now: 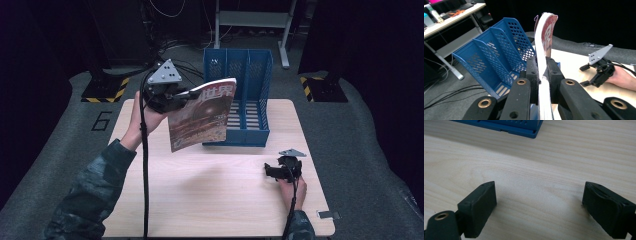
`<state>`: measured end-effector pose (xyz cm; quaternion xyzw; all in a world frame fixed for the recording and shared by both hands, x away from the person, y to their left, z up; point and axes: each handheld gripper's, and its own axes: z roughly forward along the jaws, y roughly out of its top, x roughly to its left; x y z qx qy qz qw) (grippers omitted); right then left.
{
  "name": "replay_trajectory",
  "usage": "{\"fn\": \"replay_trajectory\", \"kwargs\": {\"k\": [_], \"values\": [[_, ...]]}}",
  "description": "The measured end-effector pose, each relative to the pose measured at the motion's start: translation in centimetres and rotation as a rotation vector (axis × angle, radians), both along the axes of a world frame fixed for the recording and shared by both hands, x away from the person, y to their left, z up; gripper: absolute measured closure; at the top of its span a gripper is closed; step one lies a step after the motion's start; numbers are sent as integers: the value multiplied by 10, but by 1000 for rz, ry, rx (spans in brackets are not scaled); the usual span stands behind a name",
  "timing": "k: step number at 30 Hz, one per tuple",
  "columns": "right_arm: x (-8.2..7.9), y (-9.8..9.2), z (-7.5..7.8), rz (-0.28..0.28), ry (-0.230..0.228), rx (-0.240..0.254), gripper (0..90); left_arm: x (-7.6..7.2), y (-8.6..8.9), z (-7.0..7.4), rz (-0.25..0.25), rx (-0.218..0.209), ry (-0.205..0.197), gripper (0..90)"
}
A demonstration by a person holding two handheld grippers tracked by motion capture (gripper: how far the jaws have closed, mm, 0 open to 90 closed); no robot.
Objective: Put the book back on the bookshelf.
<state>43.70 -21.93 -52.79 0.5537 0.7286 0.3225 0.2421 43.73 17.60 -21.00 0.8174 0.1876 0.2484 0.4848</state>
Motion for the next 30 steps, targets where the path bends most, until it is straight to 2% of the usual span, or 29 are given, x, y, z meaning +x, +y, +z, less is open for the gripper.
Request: {"fn": "replay_trajectory", "kwargs": {"k": [3,6,10,17,18,20,28,30], "values": [[0,0,0,0,0,0,116,3,0,3,5,4,0,836],[0,0,0,0,0,0,115,10,1,6,36,-2,-10,836],[0,0,0,0,0,0,116,15,1,8,50,-14,5,836],[0,0,0,0,0,1,116,28,1,13,93,-44,1,837],[0,0,0,0,0,0,116,31,-1,14,108,-51,-13,836],[0,0,0,0,0,0,116,33,-1,14,110,-53,-12,836],[0,0,0,3,0,-1,117,48,-8,13,177,-71,-6,837],[0,0,0,2,1,0,117,53,-10,12,206,-70,-16,837]]}}
